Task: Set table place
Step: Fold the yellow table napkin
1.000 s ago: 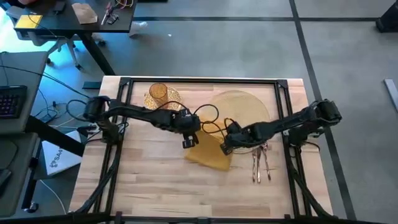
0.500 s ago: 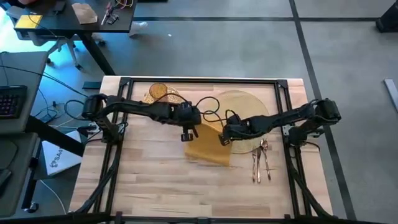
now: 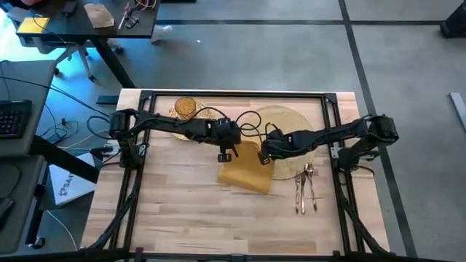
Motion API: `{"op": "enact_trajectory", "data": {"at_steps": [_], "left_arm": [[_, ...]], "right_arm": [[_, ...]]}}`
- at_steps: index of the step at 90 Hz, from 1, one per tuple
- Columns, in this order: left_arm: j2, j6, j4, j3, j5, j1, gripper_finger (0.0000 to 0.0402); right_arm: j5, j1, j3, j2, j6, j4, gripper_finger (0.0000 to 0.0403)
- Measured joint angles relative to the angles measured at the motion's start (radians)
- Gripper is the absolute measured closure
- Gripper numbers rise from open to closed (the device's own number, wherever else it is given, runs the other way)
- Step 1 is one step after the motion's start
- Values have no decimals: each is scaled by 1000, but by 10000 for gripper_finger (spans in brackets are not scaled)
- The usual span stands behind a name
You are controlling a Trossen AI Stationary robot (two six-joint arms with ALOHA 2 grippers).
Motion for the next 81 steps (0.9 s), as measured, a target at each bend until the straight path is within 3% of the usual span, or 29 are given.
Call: {"op": "enact_trajectory", "data": {"at_steps": [16,81], "left_arm": [[-7,-3,-8,0,-67,0,401],[-7,-2,-91,21,-61,-12,401]], "right_arm": [[23,-14,0,0,-10,3,403],[-5,-15,0,87,-13,55,402]]}}
